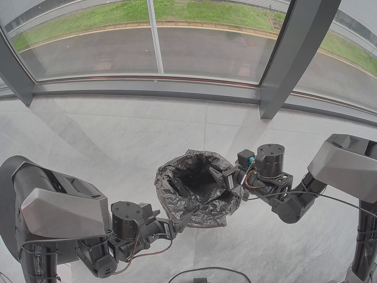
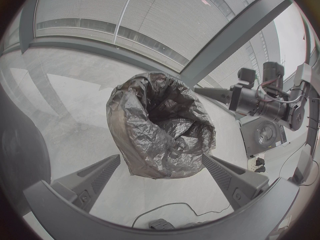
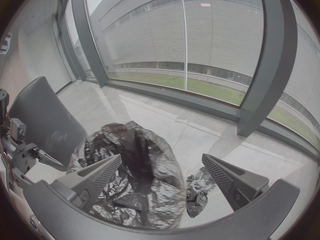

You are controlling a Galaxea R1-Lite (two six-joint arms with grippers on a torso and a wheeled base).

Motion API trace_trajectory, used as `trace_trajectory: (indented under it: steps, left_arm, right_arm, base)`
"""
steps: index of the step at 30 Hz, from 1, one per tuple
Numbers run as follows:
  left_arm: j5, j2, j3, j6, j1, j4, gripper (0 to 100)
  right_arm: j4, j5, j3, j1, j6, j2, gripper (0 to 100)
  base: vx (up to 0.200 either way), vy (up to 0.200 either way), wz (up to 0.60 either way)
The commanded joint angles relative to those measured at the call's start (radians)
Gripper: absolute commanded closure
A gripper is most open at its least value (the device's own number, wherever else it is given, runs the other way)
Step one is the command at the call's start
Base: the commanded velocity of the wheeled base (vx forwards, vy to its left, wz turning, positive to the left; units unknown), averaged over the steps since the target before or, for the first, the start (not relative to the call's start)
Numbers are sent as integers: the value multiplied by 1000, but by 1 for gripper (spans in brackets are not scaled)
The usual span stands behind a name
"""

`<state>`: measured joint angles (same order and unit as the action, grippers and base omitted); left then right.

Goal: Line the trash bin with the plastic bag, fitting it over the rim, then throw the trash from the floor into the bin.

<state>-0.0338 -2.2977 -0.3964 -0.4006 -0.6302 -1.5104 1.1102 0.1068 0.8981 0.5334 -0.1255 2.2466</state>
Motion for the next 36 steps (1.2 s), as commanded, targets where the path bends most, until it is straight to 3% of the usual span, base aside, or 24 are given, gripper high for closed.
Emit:
trace_trajectory:
  steps: [1,5,9,10,11,12,14,17,21,28,36]
  left_arm:
    - [0,72,51,-3,52,-37,0]
    - [26,205,59,-44,161,-31,0]
    - [83,262,71,-52,193,-19,0]
    - [101,296,97,-56,201,1,0]
    - [101,297,99,-58,201,1,0]
    - [101,311,116,-64,201,-2,0]
    - [101,319,125,-67,201,-5,0]
    - [100,333,128,-67,211,-5,0]
    - [100,322,128,-67,213,-5,0]
    - [100,307,122,-67,215,-5,0]
    - [100,291,119,-67,215,-7,0]
  right_arm:
    - [-4,44,36,-55,50,38,0]
    - [-76,93,133,-105,162,85,0]
    - [-184,93,177,-113,239,84,0]
    - [-313,96,252,-116,320,90,0]
    - [-323,96,260,-116,325,90,0]
    - [-469,96,357,-124,394,110,0]
    - [-561,96,429,-132,438,126,0]
    - [-828,136,677,-139,593,200,0]
    - [-1004,169,845,-159,698,251,0]
    - [-998,131,795,-153,705,172,0]
    - [-1000,126,693,-72,719,77,0]
  base:
    - [0,0,0]
    - [0,0,0]
    - [0,0,0]
    - [0,0,0]
    - [0,0,0]
    - [0,0,0]
    - [0,0,0]
    - [0,0,0]
    - [0,0,0]
    - [0,0,0]
    - [0,0,0]
